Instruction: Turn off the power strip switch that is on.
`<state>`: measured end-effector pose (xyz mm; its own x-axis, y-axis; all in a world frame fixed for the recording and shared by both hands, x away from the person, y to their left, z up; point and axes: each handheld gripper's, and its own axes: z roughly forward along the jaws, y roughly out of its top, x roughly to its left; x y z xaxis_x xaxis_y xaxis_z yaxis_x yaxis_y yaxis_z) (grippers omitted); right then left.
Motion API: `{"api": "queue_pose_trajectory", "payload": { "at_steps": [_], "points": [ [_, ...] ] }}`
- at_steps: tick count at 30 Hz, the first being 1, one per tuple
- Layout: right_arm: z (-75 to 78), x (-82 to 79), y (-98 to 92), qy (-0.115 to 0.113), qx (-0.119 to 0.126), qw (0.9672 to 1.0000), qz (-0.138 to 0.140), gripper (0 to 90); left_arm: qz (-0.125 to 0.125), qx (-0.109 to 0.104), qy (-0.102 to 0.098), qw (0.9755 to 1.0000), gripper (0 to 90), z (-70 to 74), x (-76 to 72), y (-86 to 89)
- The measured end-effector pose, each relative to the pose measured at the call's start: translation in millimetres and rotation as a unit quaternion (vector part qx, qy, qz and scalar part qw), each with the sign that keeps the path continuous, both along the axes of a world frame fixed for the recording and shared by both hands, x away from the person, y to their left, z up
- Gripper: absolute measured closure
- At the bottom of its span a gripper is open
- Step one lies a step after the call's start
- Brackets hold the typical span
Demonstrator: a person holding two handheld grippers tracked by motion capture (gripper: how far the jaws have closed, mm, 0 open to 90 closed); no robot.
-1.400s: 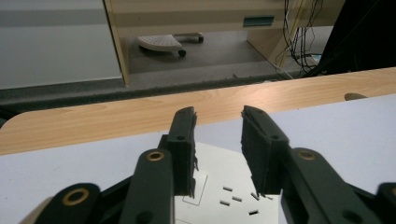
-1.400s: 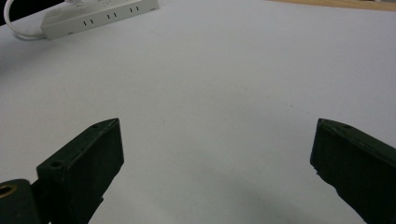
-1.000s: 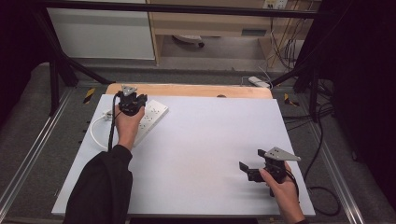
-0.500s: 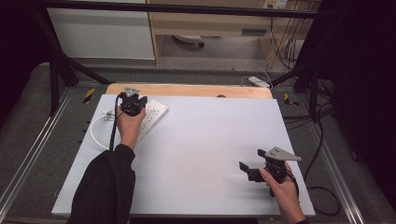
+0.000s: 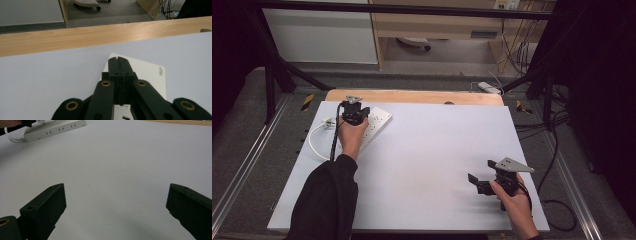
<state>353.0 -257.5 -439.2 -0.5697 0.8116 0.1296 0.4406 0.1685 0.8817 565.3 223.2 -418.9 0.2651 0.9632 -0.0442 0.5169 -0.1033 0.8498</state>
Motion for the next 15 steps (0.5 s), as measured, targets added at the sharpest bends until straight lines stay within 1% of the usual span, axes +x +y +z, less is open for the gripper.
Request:
{"api": "queue_pose_trajectory", "payload": {
  "at_steps": [3, 6, 11, 15],
  "points": [
    [0.1, 0.1, -0.4, 0.000, 0.000, 1.0000, 0.000, 3.2, 0.001, 0.001, 0.004, 1.0000, 90.0, -0.5, 0.1, 1.3],
    [-0.2, 0.3, -0.1, 0.003, -0.002, 1.0000, 0.001, 3.2, 0.003, 0.001, 0.015, 0.9999, 90.0, -2.5, 0.9, 2.9],
    [-0.2, 0.2, 0.4, 0.002, -0.001, 1.0000, 0.001, 3.2, 0.001, -0.002, 0.017, 0.9998, 90.0, -4.5, 2.4, 2.7],
    [-0.2, 0.5, 0.2, 0.003, -0.001, 1.0000, 0.002, 3.2, -0.012, 0.010, 0.021, 0.9997, 90.0, -3.1, 6.2, -2.1]
  ]
}}
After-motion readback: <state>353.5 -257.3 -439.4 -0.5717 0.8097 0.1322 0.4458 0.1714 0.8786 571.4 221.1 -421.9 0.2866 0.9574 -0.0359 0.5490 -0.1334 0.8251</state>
